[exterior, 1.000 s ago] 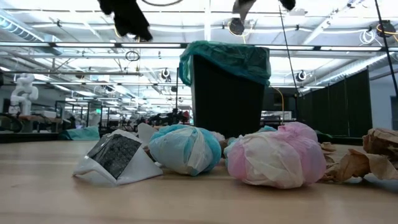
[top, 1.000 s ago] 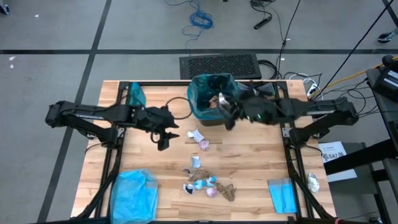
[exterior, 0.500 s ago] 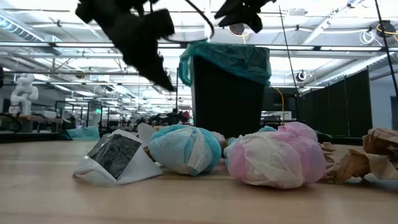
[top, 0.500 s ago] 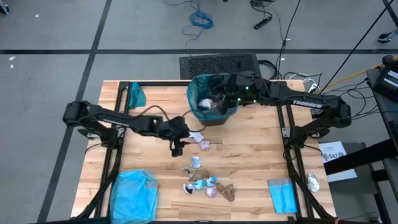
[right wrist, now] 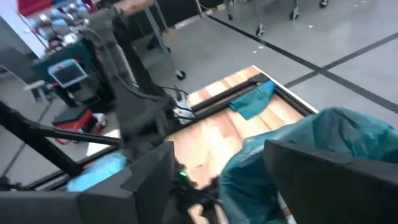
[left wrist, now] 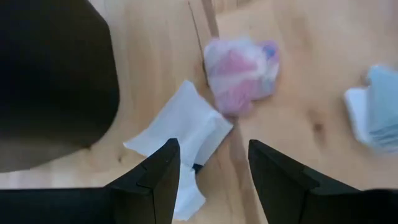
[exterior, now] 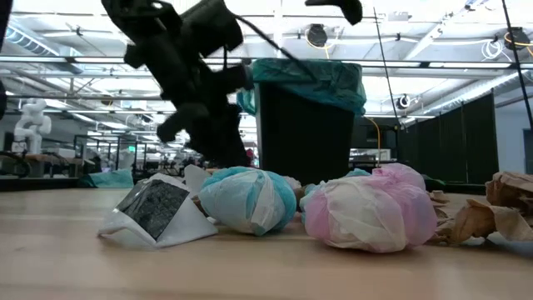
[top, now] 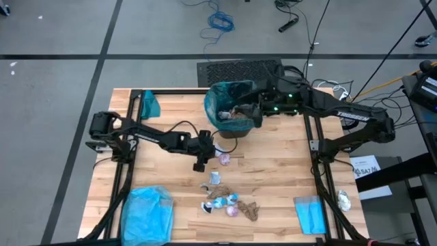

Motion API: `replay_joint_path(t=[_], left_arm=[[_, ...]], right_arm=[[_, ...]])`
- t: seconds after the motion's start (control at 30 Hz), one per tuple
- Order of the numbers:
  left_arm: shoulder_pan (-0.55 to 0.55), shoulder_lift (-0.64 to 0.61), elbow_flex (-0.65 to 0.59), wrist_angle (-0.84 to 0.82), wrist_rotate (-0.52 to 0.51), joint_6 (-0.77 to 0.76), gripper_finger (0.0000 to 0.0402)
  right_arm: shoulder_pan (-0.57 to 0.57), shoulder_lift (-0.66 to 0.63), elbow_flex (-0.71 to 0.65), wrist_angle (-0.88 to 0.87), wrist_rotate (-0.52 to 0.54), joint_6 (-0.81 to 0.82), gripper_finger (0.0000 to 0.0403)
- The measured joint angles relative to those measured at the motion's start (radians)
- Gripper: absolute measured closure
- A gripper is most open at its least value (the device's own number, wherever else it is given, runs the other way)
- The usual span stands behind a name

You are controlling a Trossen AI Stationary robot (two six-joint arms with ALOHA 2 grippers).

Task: Place trash/remove bag and relplace
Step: Put the white paper into the blue trash bag inside the black trash bin

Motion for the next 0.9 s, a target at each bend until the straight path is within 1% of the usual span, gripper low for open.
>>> replay_joint_path(t=[0.17,0.27,0.3,0.37,0.5,0.53,0.63,0.7,0.8,0.9], left_arm=[[0.019,0.059,0.027,0.020,-0.010,0.046,0.0215],[0.027,0.094,0.039,0.013,-0.004,0.023,0.0231],[0.028,0.104,0.043,0.009,-0.002,0.007,0.0242],[0.028,0.119,0.052,0.001,0.018,-0.051,0.0277],[0.013,0.130,0.056,-0.014,0.074,-0.224,0.0375],[0.006,0.130,0.056,-0.017,0.081,-0.273,0.0387],[-0.025,0.116,0.056,-0.028,0.085,-0.387,0.0397],[-0.050,0.085,0.062,-0.059,0.089,-0.441,0.0399],[-0.093,0.009,0.101,-0.085,0.082,-0.482,0.0400],[-0.135,-0.076,0.144,-0.117,0.053,-0.485,0.0400]], right_arm=[[0.073,-0.041,0.000,-0.022,0.093,0.004,0.0197],[0.110,-0.047,0.000,-0.040,0.129,0.011,0.0210],[0.124,-0.047,0.000,-0.047,0.142,0.014,0.0215],[0.147,-0.047,0.000,-0.056,0.159,0.024,0.0223],[0.199,-0.047,0.000,-0.081,0.203,0.034,0.0242],[0.213,-0.047,0.000,-0.088,0.219,0.041,0.0247],[0.251,-0.047,0.000,-0.115,0.235,0.061,0.0262],[0.278,-0.047,0.000,-0.152,0.242,0.086,0.0271],[0.324,-0.047,0.000,-0.214,0.256,0.125,0.0281],[0.370,-0.046,0.000,-0.272,0.265,0.164,0.0288]])
